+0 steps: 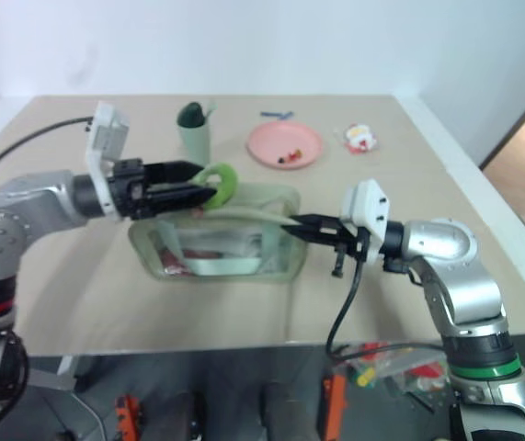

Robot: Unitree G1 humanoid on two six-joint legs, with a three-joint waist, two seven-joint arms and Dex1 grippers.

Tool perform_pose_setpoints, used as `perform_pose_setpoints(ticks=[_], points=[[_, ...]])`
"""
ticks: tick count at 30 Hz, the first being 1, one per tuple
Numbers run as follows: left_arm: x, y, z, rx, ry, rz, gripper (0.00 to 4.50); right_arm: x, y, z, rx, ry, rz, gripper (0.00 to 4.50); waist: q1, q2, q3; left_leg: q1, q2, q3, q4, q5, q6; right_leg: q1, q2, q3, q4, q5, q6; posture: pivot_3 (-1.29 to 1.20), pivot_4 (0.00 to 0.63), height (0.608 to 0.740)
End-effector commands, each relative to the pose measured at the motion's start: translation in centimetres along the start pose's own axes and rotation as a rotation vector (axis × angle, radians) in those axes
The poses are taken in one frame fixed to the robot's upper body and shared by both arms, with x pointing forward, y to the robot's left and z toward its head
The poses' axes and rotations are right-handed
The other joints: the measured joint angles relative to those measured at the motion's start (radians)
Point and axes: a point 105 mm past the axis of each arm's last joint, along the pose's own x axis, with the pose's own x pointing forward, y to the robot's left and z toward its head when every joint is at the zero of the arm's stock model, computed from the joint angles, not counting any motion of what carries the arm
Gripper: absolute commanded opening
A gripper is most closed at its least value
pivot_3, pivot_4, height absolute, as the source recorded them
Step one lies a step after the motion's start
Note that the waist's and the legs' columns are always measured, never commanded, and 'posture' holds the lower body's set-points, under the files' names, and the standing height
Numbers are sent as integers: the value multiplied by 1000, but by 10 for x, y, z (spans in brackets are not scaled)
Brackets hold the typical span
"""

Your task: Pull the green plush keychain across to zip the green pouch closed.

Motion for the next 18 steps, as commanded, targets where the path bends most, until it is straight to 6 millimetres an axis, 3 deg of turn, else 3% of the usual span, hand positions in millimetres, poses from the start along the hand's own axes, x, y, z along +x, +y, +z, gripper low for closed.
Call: perform_pose_setpoints(ticks=[1, 7, 11, 18], points=[[-24, -6, 15, 108, 17, 41, 4477, 1, 0, 10, -49, -18, 5, 0, 0, 0, 0, 0, 0, 0, 0, 0, 0, 0, 0, 0, 0, 0, 0, 0, 150, 740], [-56, -1, 7, 195, 70, 208, 4477, 2, 0, 8, -47, -20, 9, 0, 1, 0, 0, 0, 1, 0, -1, 0, 0, 0, 0, -2, 0, -4, -5, 0, 150, 740], [-72, 5, -17, 227, 65, 357, 4477, 3, -2, 8, -50, -22, 12, 0, -2, 0, 0, 1, 1, 1, -1, 0, 0, 0, -1, -1, 0, -4, -6, 0, 150, 740], [-74, -2, -49, 157, 38, 437, 4477, 3, -2, 8, -49, -23, 21, 0, 1, 0, 0, 1, 1, 2, 0, 0, 0, 0, -2, -1, 0, -3, -6, 0, 150, 740]])
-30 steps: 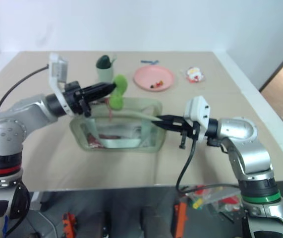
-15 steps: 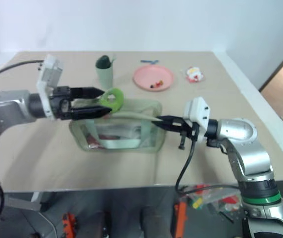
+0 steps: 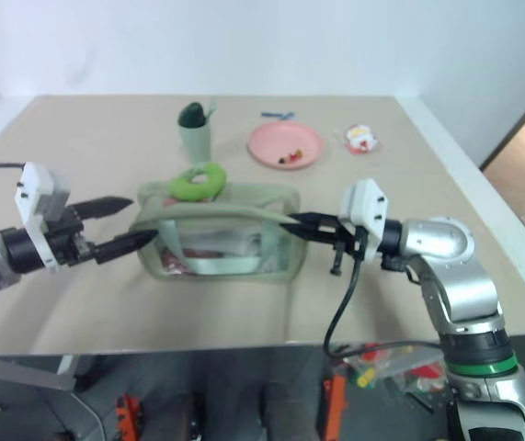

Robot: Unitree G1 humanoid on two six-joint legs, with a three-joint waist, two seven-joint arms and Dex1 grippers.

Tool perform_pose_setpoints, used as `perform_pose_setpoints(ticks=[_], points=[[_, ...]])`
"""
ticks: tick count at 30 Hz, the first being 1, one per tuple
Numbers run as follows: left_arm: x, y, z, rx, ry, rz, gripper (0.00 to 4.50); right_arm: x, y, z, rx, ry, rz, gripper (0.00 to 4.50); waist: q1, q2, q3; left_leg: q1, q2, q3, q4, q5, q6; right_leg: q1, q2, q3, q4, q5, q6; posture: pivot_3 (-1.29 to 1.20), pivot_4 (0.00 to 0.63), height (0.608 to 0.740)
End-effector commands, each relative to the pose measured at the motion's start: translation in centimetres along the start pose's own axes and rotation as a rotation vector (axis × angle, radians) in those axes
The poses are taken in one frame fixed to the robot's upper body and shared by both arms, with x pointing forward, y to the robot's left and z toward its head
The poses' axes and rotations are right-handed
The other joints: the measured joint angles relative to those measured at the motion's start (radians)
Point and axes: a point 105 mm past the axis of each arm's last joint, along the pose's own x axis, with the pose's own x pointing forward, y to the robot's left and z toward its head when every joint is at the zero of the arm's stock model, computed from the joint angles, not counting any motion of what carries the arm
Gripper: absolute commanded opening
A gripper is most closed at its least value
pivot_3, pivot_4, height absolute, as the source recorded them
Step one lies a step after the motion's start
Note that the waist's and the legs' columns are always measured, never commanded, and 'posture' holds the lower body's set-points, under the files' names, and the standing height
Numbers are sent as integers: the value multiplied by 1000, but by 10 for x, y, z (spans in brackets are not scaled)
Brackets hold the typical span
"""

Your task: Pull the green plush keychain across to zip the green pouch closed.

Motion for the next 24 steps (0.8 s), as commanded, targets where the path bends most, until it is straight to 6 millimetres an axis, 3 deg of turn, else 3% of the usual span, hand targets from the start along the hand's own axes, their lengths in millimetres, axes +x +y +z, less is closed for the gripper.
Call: perform_pose_setpoints(ticks=[1, 2, 5, 12, 16, 20, 24], points=[[-3, -1, 4, 51, -35, 46, 4477, 1, -1, 8, -35, -16, 15, 0, -1, 0, 0, 0, 0, 0, 0, 0, 0, 0, 0, 0, 0, 0, 0, 0, 150, 740], [-2, 1, 2, 52, -42, 62, 4477, 2, -2, 8, -35, -16, 16, 0, -1, 0, 0, 0, 0, 1, 0, 0, 0, 0, 0, 1, 0, 0, 0, 0, 150, 740], [1, 4, 2, 33, -81, 80, 3729, 3, -2, 8, -37, -17, 18, 0, 0, 0, 0, 1, 0, 0, 0, 0, 0, 0, 0, 0, 0, 0, 0, 0, 150, 740], [8, 3, 4, 24, -117, 67, 1280, -1, -3, 8, 6, -13, 28, 0, -1, 0, 0, 1, 0, 0, 0, 0, 0, 0, 1, 0, 0, 0, 0, 0, 150, 740], [12, 0, 6, 19, -126, 42, 12, -4, -3, 17, 104, -28, 43, 1460, -1, 0, 0, 1, 0, 0, 0, 0, 0, 0, 1, 0, 0, 0, 0, 0, 150, 740], [13, -1, 3, 8, -117, 34, 0, -12, -9, 29, 182, 2, 63, 2703, 0, 0, 0, 0, 0, 0, 0, 0, 0, 0, 1, 1, 0, 1, 0, 0, 150, 740], [15, -4, -1, -7, -108, 17, 0, -20, -22, 59, 291, -9, 96, 4262, 1, 0, 0, -1, -1, 0, 0, 0, 0, 0, 0, 1, 0, 1, 0, 0, 150, 740]])
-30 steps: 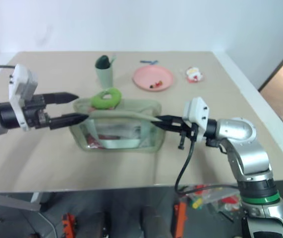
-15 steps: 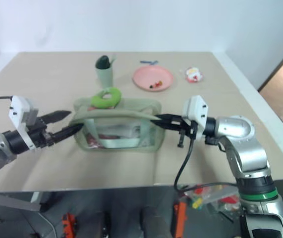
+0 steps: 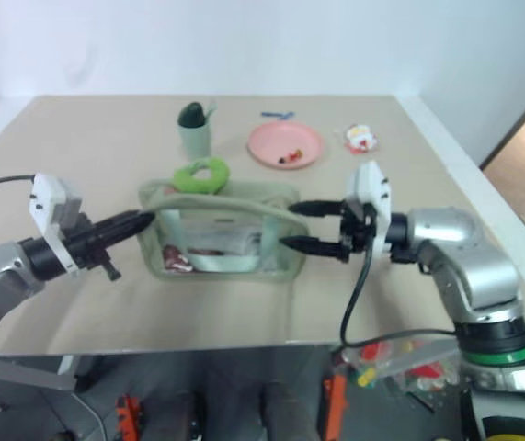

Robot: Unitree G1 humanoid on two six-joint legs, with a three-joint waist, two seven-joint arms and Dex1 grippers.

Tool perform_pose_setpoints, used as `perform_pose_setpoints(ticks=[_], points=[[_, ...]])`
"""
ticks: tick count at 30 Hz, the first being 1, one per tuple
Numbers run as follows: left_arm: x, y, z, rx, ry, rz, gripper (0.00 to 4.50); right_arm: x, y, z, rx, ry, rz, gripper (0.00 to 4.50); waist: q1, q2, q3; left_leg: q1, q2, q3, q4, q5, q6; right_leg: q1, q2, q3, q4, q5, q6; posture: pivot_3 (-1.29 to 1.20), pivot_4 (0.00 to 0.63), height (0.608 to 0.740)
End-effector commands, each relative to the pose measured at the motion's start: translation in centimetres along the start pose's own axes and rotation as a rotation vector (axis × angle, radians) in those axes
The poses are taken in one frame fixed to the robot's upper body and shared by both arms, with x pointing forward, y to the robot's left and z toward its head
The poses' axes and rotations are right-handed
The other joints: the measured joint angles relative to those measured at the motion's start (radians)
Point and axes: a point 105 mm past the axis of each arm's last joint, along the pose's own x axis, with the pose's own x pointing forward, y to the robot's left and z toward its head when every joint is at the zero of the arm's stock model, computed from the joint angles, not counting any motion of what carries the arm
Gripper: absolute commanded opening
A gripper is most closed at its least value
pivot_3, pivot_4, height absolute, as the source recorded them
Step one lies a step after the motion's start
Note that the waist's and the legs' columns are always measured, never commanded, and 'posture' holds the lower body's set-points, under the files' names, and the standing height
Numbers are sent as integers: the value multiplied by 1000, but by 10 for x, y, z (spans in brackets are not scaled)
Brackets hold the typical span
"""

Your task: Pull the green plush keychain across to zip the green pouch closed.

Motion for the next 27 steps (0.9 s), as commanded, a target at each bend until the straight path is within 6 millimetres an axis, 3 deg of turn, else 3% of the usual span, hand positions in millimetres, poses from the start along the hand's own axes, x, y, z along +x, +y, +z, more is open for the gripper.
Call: perform_pose_setpoints(ticks=[1, 4, 6, 12, 17, 22, 27], points=[[2, -5, 5, 10, -26, -24, 0, -11, 0, 45, 17, -60, 32, 4473, 0, 0, 0, 0, 0, 0, 0, 0, 0, 0, 0, 0, 0, 0, 0, 0, 150, 740], [3, -9, 1, 2, -17, -36, 0, -2, -16, 66, 33, -100, 2, 4473, -1, 0, 0, 1, 0, 0, 0, 0, 0, 0, 0, 0, 0, 0, 0, 0, 150, 740], [3, -10, -1, -2, -14, -40, 0, 14, -28, 71, 27, -108, -23, 4473, -1, -1, 0, 2, 0, -1, 0, 0, 0, 1, 1, -1, 0, 0, 0, 0, 150, 740], [7, -16, -3, -4, -13, -54, 0, 82, -57, 70, 74, -87, -115, 4473, -3, 0, 0, -1, 1, 1, 1, 0, 0, 0, 0, 0, 0, 1, 1, 0, 150, 740], [9, -20, -3, 3, -14, -56, 0, 104, -60, 58, 115, -44, -97, 4473, 16, 0, -1, -4, 0, -1, 0, 0, 0, -1, -3, -3, 0, -1, 6, 0, 150, 740], [9, -19, -3, 10, -13, -44, 0, 113, -45, 34, 146, 40, -13, 4473, 23, 0, -1, -5, -2, 0, 0, -2, 0, -1, -4, -3, -1, -2, 8, 0, 150, 740], [10, -18, -3, 14, -12, -39, 0, 110, -37, 30, 158, 49, 42, 2993, 26, 0, 0, -4, 0, -1, 0, -2, 0, -1, -3, -5, 0, -2, 6, 0, 150, 740]])
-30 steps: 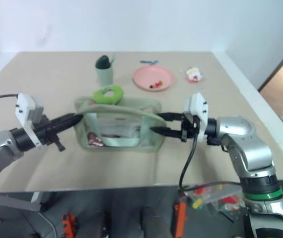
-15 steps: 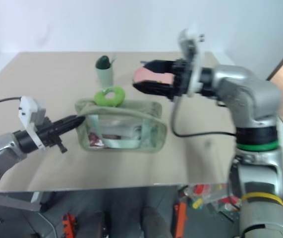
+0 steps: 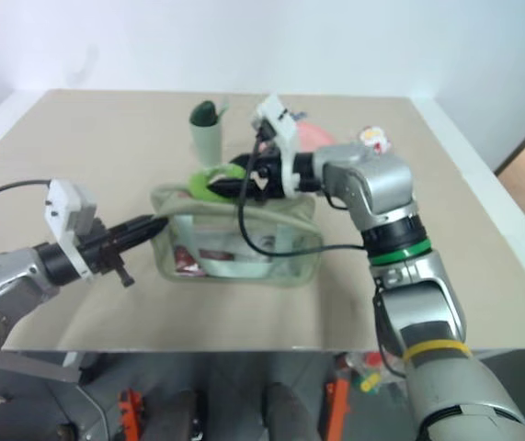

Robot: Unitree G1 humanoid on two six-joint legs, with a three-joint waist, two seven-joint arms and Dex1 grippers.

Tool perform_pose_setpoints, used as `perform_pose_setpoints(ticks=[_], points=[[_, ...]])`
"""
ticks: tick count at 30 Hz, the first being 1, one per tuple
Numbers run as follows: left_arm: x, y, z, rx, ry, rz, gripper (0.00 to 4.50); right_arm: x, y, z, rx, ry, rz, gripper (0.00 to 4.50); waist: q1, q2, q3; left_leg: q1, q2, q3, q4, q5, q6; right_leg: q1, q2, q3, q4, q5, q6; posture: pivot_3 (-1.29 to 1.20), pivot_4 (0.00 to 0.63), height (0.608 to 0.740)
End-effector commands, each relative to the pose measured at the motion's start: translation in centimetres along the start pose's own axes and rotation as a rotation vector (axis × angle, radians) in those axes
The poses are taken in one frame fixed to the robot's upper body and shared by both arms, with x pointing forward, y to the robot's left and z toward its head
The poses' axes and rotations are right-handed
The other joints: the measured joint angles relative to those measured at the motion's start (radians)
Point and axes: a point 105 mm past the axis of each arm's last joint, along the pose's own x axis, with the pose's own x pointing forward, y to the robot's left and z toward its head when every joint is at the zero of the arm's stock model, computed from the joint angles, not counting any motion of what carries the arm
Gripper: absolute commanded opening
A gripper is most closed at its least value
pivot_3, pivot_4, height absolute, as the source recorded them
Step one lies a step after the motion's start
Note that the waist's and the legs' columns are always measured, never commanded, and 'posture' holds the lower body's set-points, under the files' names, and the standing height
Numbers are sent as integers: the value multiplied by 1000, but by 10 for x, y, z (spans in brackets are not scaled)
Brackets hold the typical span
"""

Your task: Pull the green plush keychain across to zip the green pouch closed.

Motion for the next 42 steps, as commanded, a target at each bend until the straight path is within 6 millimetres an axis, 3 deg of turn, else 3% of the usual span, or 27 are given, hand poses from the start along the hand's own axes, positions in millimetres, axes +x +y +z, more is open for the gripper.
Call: perform_pose_setpoints(ticks=[1, 7, 9, 13, 18, 23, 27, 29, 32, 35, 42], points=[[2, -2, -1, 13, 8, -5, 0, -6, 10, 10, -36, -21, 47, 2634, 0, 0, 0, 0, 0, 0, 0, 0, 0, 0, 0, -1, 0, 0, 0, 0, 150, 740], [4, 0, -3, 15, 12, -7, 0, -12, 15, 20, -28, -72, 89, 486, 0, 0, 0, 1, 1, 0, 1, 0, 0, 0, 0, -2, 0, 0, -3, 0, 150, 740], [4, 1, -4, 16, 14, -7, 0, -13, 17, 20, -32, -80, 101, 8, 0, 0, 0, 1, 1, 0, 1, 0, 0, 0, 0, -2, 0, 0, -3, 0, 150, 740], [8, 3, -1, 9, -3, -3, 0, -22, 28, 25, -66, -149, 162, 8, 3, 0, 0, 0, 1, -1, 0, 0, 0, 1, 0, -2, 0, 0, -3, 0, 150, 740], [17, 9, 10, -1, -62, 35, 0, -46, 31, 49, -189, -331, 118, 8, 4, 0, 0, 0, 0, -1, 1, 0, 0, 1, 0, -2, 0, 1, -1, 0, 150, 740], [27, 11, 21, 25, -113, 74, 0, -99, -1, 66, -341, -382, -169, 8, 5, 0, 0, -1, 0, -1, 2, 1, 0, 1, 0, -3, 0, 1, 0, 0, 150, 740], [34, 11, 25, 40, -134, 110, 0, -145, -25, 63, -405, -366, -397, 8, 4, 0, 0, -1, 0, -1, 0, 0, 0, 1, 0, -2, -1, 0, 0, 0, 150, 740], [35, 13, 25, 40, -141, 129, 0, -158, -31, 60, -412, -359, -465, 8, 4, 0, 0, -1, 0, -1, 0, 0, 0, 1, 0, -2, -1, 0, 1, 0, 150, 740], [40, 18, 22, 58, -143, 179, 0, -191, -58, 30, -455, -208, -725, 8, 2, 0, 0, -1, 0, -1, -1, 0, 0, 0, 1, -1, -1, 0, 1, 0, 150, 740], [41, 19, 22, 71, -147, 202, 0, -200, -69, 6, -461, -95, -859, 8, 2, 1, 0, -1, 0, -1, -1, 0, 0, 0, 0, -1, -1, 0, 1, 0, 150, 740], [46, 17, 17, 65, -143, 211, 0, -153, -72, -77, -399, 144, -963, 8, -4, 1, 0, 1, 0, 2, -1, 0, 0, 0, 2, 4, 0, 1, 2, 0, 150, 740]])
